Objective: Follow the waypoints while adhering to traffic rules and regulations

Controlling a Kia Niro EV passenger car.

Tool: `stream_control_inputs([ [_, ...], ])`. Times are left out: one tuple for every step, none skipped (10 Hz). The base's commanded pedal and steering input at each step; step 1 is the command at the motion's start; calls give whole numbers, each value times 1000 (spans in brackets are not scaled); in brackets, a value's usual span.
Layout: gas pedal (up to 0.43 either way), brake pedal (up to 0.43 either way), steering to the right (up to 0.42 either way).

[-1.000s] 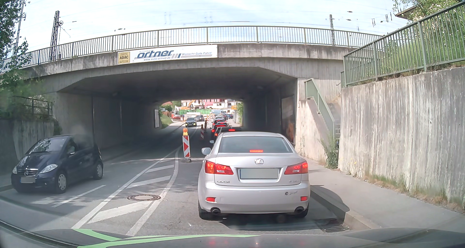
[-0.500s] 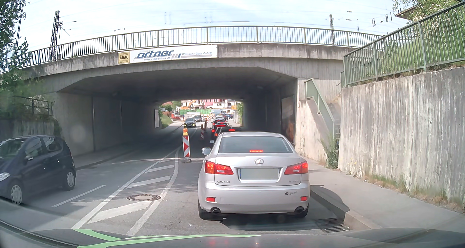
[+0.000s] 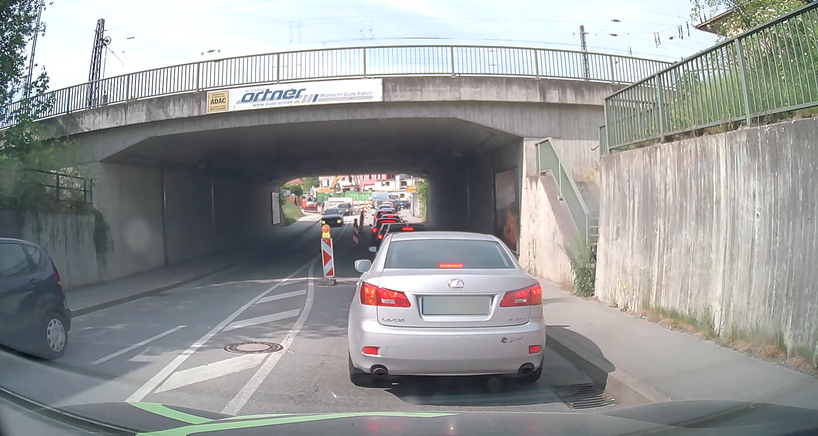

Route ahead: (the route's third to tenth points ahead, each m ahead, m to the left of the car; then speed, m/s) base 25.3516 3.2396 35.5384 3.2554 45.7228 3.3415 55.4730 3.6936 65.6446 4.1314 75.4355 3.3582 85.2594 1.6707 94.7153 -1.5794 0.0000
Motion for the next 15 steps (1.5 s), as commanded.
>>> stream_control_inputs([
  [0, 317, -3],
  [0, 317, -3],
  [0, 323, -3],
  [0, 317, -3],
  [0, 317, -3],
  [0, 317, -3],
  [0, 317, -3],
  [0, 317, -3],
  [0, 317, -3],
  [0, 317, -3],
  [0, 317, -3],
  [0, 317, -3],
  [0, 323, -3],
  [0, 323, -3],
  [0, 317, -3],
])
